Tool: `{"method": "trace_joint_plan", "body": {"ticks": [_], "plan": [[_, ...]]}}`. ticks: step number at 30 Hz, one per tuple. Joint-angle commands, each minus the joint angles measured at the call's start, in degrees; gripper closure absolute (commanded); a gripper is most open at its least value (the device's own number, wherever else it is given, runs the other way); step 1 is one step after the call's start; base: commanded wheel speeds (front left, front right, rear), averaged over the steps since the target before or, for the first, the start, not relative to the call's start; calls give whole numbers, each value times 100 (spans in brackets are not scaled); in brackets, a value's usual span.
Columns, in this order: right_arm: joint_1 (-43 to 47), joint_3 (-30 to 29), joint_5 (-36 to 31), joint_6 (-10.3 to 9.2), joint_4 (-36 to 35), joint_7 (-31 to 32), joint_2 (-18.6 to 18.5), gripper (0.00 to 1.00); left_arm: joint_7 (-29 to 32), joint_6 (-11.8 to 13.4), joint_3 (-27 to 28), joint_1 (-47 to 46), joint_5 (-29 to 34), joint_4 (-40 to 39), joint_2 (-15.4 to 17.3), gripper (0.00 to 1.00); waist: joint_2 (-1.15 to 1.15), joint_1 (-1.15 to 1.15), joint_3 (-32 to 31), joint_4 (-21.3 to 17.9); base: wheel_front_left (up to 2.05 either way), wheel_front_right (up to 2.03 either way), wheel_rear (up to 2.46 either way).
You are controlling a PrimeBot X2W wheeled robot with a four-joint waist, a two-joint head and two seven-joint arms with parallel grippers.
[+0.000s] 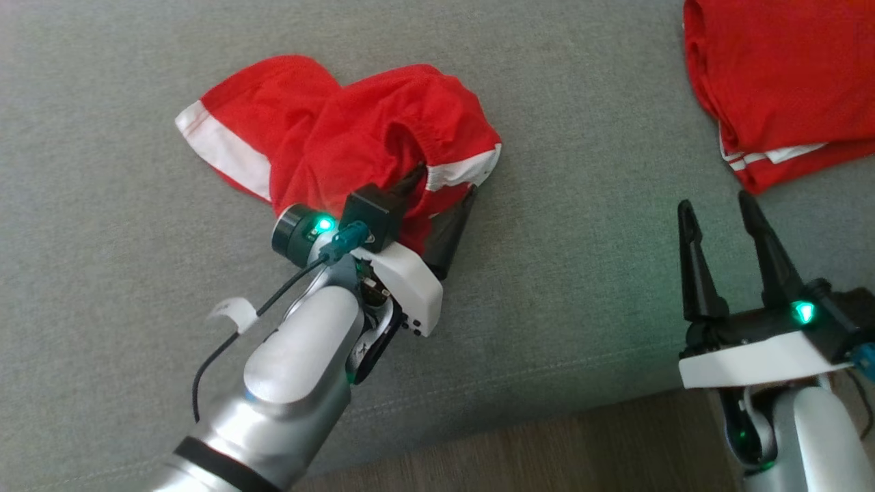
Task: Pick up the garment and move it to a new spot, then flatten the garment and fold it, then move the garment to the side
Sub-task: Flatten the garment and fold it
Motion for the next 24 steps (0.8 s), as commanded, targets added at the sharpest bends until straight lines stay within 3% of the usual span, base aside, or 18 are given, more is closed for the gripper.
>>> {"method": "trace_joint_plan", "body": {"ticks": [1, 2, 3, 4, 10, 14, 18, 24], "plan": [[-118, 74, 70, -2, -220, -37, -53, 0, -77, 54, 81, -287, -40, -82, 14, 51, 0, -1, 19, -41, 0, 0, 0], [-120, 71, 81, -2, -221, -37, -53, 0, -117, 57, 68, -317, -47, -55, 14, 78, 0, -1, 12, -50, 0, 0, 0], [-120, 71, 81, -2, -221, -37, -53, 0, -117, 57, 68, -317, -47, -55, 14, 78, 0, -1, 12, -50, 0, 0, 0], [-117, 80, 93, -2, -208, -37, -53, 0, -174, 77, 47, -357, -50, -8, 14, 100, 0, -1, -22, -75, 0, 0, 0], [-121, 86, 140, -2, -175, -37, -53, 0, -207, 15, -9, -453, -77, -69, 18, 100, 0, -1, -141, -150, 0, 0, 0], [-138, 119, 208, -2, -137, -37, -53, 0, 123, -329, -99, -733, -204, -243, 74, 100, 0, -1, -270, -232, 0, 0, 0], [-170, 163, 291, -2, -109, -37, -53, 0, 608, -584, -43, -1457, -575, -607, 152, 100, 0, -1, -405, -334, 0, 0, 0], [-67, 139, 334, -2, -105, -37, -53, 0, 997, -647, 382, -2596, -1140, -1304, 335, 100, 0, -1, -670, -295, 0, 0, 0]]}}
